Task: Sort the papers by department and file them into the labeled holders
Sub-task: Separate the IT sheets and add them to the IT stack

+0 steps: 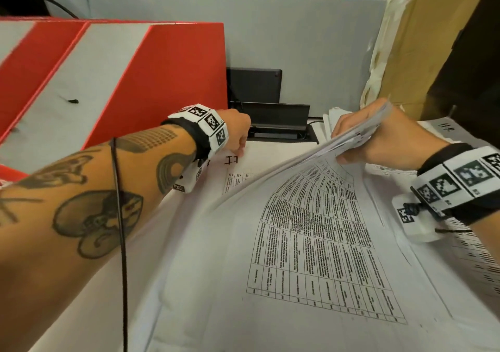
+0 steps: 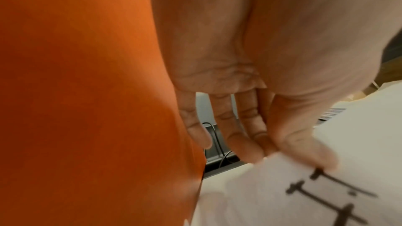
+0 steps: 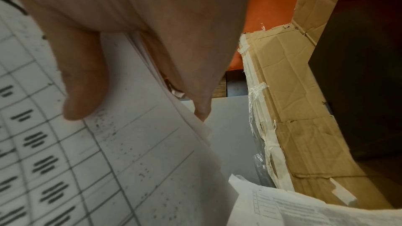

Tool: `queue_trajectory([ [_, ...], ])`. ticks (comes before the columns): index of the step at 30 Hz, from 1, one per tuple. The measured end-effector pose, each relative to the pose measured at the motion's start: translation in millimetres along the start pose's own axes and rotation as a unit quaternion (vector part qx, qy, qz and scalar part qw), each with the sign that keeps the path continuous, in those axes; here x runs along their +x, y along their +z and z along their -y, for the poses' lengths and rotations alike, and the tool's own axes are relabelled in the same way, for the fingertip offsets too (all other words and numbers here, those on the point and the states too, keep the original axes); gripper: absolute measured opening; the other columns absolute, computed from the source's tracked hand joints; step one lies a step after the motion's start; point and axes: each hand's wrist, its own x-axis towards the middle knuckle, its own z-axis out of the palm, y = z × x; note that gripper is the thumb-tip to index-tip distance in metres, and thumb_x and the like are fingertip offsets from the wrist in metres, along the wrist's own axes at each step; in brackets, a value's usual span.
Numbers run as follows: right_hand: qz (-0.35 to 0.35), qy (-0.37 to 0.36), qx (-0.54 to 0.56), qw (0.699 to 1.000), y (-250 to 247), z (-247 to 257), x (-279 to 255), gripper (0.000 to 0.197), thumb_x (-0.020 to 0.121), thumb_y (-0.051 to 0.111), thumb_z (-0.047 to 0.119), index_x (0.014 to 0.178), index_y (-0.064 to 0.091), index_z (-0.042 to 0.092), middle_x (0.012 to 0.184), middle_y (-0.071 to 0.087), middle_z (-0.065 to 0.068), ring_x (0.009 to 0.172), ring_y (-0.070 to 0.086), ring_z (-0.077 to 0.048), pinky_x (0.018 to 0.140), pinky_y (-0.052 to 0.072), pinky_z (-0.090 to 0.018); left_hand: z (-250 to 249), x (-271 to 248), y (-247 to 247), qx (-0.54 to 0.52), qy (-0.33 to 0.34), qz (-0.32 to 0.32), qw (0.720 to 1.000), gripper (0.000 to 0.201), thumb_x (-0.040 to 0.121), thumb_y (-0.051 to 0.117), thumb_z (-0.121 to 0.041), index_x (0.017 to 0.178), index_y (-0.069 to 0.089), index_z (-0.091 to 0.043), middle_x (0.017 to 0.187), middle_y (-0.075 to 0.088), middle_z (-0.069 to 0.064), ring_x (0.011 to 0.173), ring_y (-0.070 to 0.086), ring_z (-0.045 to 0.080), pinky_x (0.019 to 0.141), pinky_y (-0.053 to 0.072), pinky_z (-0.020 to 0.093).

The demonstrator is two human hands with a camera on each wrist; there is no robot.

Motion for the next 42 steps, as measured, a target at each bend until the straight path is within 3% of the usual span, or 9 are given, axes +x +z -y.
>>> queue_trajectory([
  [6, -0.007, 0.023, -0.013, 1.000, 2.4, 4.5, 1.6, 0.043, 0.066, 0.090, -0.006, 0.096, 0.079, 0.023, 0.094, 0.078, 0.003, 0.089, 0.074, -0.013, 0.081, 0.062, -0.039, -16.3, -22.8, -34.9, 0.071, -0.026, -0.103, 0.992, 0.029, 0.083, 0.083, -0.041, 0.092, 0.065, -0.020, 0.094, 0.064, 0.001, 0.085, 0.064, 0.027, 0.076, 0.059, 0.042],
  [11, -0.006, 0.023, -0.015, 1.000, 12.0, 15.1, 8.0, 0.071, 0.064, 0.088, -0.010, 0.123, 0.072, 0.026, 0.120, 0.071, 0.015, 0.108, 0.066, 0.000, 0.084, 0.051, -0.007, -32.7, -45.6, -75.8, 0.014, 0.065, -0.167, 0.984, 0.020, 0.078, 0.087, -0.037, 0.085, 0.076, -0.021, 0.083, 0.072, -0.004, 0.078, 0.067, 0.023, 0.067, 0.050, 0.031],
  [16, -0.044, 0.032, -0.028, 0.998, 15.7, 12.6, 10.9, 0.041, 0.065, 0.089, -0.005, 0.099, 0.080, 0.017, 0.094, 0.080, 0.004, 0.090, 0.076, -0.019, 0.085, 0.061, -0.049, -45.0, -59.8, -89.8, -0.223, 0.181, -0.160, 0.944, 0.024, 0.079, 0.083, -0.043, 0.088, 0.079, -0.022, 0.068, 0.072, -0.012, 0.063, 0.062, 0.005, 0.069, 0.052, 0.021],
  [19, -0.076, 0.012, 0.013, 0.997, 13.2, 11.2, 9.1, 0.060, 0.055, 0.092, -0.011, 0.096, 0.066, 0.024, 0.087, 0.071, 0.015, 0.079, 0.069, -0.008, 0.076, 0.060, -0.043, -37.2, -51.5, -80.9, -0.391, 0.155, -0.131, 0.898, 0.046, 0.101, 0.052, -0.056, 0.098, 0.077, -0.018, 0.076, 0.076, 0.004, 0.067, 0.069, 0.013, 0.074, 0.060, 0.027],
  [22, -0.058, 0.004, 0.014, 0.998, 6.7, 8.3, 6.5, 0.069, 0.051, 0.094, -0.010, 0.106, 0.065, 0.019, 0.085, 0.067, 0.020, 0.076, 0.064, 0.000, 0.070, 0.056, -0.032, -15.3, -25.4, -51.7, -0.261, 0.084, -0.036, 0.961, 0.048, 0.097, 0.053, -0.060, 0.100, 0.075, -0.018, 0.085, 0.079, 0.000, 0.077, 0.075, 0.017, 0.085, 0.062, 0.041],
  [26, 0.005, -0.004, 0.004, 1.000, 6.2, 4.8, 4.6, 0.038, 0.060, 0.089, -0.014, 0.070, 0.077, 0.021, 0.070, 0.071, 0.002, 0.064, 0.065, -0.010, 0.064, 0.053, -0.035, -4.9, -13.1, -12.4, 0.050, -0.007, 0.139, 0.989, 0.068, 0.069, 0.084, -0.063, 0.121, 0.070, -0.020, 0.115, 0.071, -0.003, 0.096, 0.070, 0.020, 0.081, 0.059, 0.035],
  [32, 0.010, -0.011, 0.016, 1.000, 3.3, -2.1, 13.4, 0.037, 0.063, 0.090, -0.009, 0.077, 0.080, 0.024, 0.080, 0.077, -0.001, 0.075, 0.073, -0.015, 0.072, 0.058, -0.036, -4.0, -11.9, -4.2, 0.020, -0.017, 0.026, 0.999, 0.052, 0.077, 0.090, -0.036, 0.120, 0.071, -0.013, 0.111, 0.070, 0.002, 0.102, 0.067, 0.023, 0.084, 0.056, 0.031],
  [35, 0.014, 0.013, 0.002, 1.000, 5.2, -2.9, 16.2, 0.039, 0.065, 0.090, -0.005, 0.094, 0.082, 0.019, 0.087, 0.080, 0.009, 0.084, 0.075, -0.006, 0.078, 0.058, -0.034, -1.5, -12.5, -12.9, -0.003, -0.018, 0.011, 1.000, 0.050, 0.078, 0.089, -0.026, 0.122, 0.071, -0.010, 0.114, 0.071, 0.005, 0.098, 0.066, 0.021, 0.062, 0.054, 0.019],
  [42, 0.026, 0.051, -0.044, 0.997, 13.8, 7.5, 22.7, 0.063, 0.064, 0.092, 0.001, 0.115, 0.075, 0.034, 0.107, 0.076, 0.017, 0.110, 0.069, -0.010, 0.096, 0.055, -0.043, -10.5, -53.2, -54.2, -0.066, 0.019, -0.118, 0.991, 0.015, 0.084, 0.082, -0.033, 0.091, 0.078, -0.021, 0.089, 0.074, -0.005, 0.085, 0.068, 0.019, 0.080, 0.057, 0.034],
])
